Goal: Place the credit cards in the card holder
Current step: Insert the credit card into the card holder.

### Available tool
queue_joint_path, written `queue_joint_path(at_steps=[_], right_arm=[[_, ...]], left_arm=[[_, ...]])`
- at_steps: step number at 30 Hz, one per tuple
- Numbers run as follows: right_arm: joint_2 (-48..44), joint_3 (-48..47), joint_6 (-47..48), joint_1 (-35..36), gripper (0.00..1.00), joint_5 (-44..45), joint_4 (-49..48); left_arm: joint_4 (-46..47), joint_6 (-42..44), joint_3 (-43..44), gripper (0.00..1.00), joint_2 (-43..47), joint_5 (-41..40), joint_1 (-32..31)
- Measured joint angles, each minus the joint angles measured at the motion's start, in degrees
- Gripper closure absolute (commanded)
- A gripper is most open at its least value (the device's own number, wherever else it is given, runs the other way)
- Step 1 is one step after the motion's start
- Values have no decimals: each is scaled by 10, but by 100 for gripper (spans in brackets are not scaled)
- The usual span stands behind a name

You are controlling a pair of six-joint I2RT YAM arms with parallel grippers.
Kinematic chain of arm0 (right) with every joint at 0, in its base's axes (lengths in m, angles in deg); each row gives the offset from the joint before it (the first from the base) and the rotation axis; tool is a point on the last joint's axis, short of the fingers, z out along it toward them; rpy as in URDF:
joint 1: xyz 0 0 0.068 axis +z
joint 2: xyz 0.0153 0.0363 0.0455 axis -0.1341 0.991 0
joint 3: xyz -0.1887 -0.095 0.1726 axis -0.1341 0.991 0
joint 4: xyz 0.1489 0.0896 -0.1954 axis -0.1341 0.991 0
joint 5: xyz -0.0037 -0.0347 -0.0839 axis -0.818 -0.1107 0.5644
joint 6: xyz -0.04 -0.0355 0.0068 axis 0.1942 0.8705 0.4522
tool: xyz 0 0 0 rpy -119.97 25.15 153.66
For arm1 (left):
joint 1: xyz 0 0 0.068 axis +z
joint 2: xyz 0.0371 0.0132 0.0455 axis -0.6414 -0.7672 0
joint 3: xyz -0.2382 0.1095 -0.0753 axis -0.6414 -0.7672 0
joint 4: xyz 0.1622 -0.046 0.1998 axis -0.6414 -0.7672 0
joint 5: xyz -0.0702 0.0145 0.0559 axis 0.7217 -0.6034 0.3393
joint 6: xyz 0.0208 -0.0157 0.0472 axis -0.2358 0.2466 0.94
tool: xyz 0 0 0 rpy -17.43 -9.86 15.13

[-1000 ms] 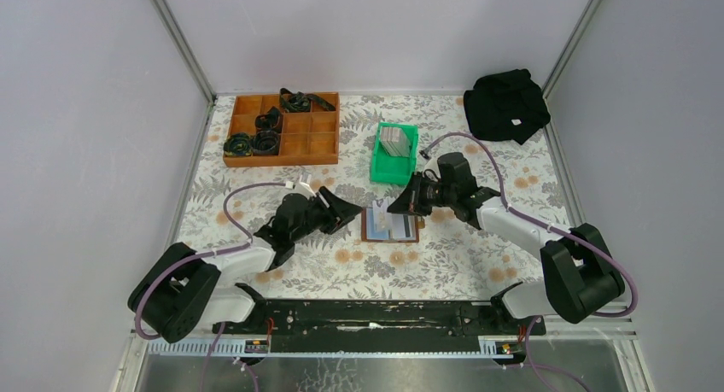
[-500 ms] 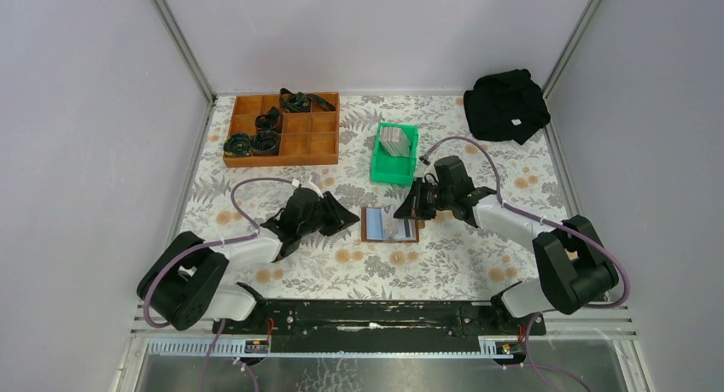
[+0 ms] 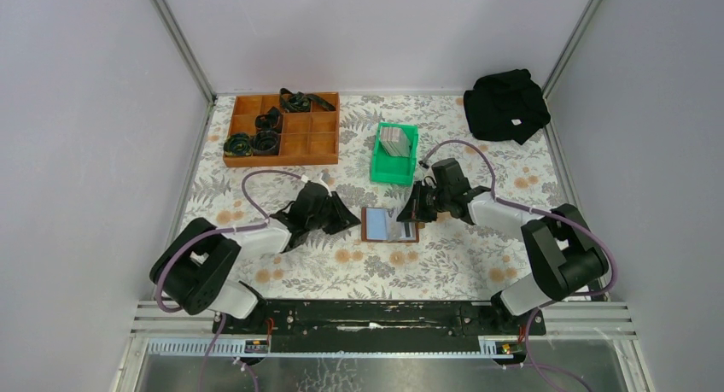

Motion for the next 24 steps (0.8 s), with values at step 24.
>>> queue_joint_path(at_steps=[24], right_arm=[[42, -6, 3, -10, 100, -5, -16]], left_arm=[[-22, 35, 39, 86, -60, 5, -3]])
